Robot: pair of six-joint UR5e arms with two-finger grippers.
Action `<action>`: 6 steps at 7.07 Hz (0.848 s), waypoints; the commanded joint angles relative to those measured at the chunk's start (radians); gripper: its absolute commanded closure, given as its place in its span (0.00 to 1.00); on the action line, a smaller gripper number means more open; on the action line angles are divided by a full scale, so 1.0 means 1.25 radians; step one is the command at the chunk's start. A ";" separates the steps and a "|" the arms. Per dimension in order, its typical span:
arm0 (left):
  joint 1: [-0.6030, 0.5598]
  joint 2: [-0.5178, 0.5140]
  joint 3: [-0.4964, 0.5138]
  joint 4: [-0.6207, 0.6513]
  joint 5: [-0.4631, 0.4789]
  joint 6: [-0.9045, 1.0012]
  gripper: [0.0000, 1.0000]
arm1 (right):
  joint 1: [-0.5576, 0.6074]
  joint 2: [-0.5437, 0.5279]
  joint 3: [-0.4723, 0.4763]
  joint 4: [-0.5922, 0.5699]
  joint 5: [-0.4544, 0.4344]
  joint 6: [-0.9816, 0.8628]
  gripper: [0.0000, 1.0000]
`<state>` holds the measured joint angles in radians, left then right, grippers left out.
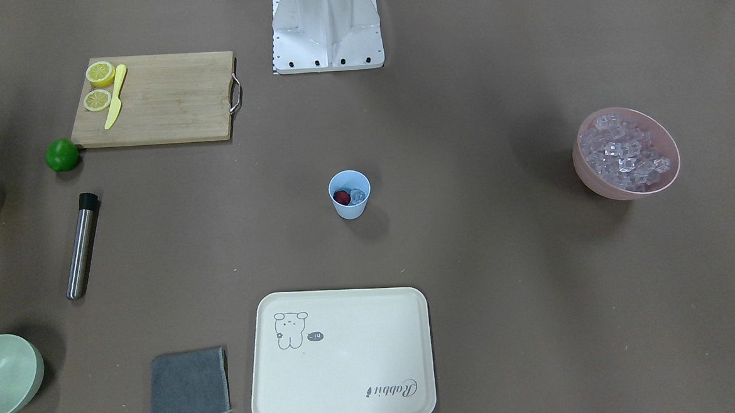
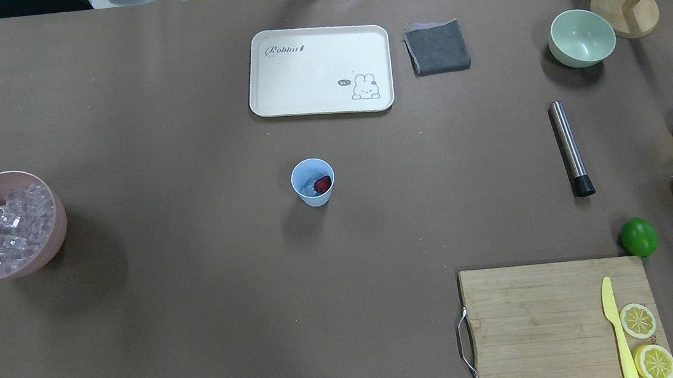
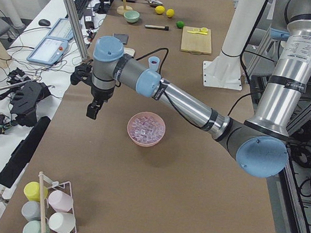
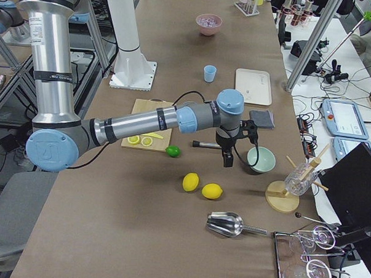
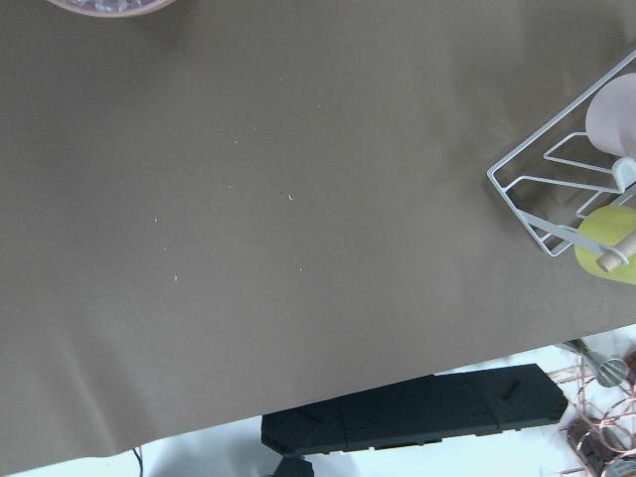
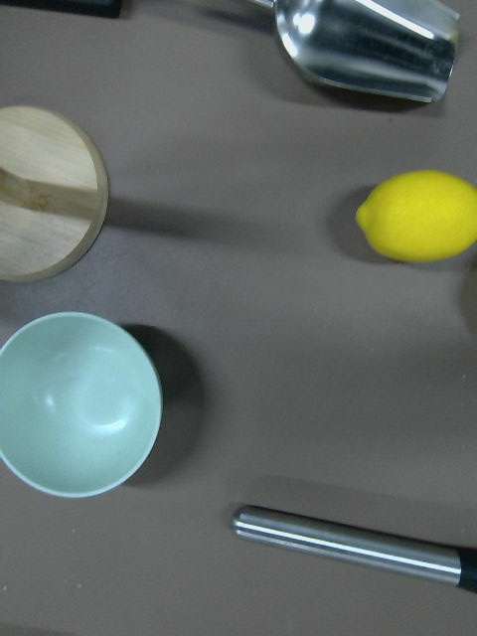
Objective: Mash ice and strawberries in cup
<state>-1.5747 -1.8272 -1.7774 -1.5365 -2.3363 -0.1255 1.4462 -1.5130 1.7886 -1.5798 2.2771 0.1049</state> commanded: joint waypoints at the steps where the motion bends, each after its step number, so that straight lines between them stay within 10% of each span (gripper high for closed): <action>1: 0.018 -0.023 -0.011 0.001 0.001 -0.033 0.02 | 0.060 -0.008 0.006 -0.081 -0.082 -0.085 0.00; 6: 0.066 -0.021 0.064 -0.003 0.137 -0.022 0.02 | 0.073 -0.062 0.065 -0.106 -0.087 -0.084 0.00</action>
<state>-1.5057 -1.8526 -1.7428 -1.5375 -2.2316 -0.1573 1.5326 -1.5834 1.8590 -1.7087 2.1624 0.0002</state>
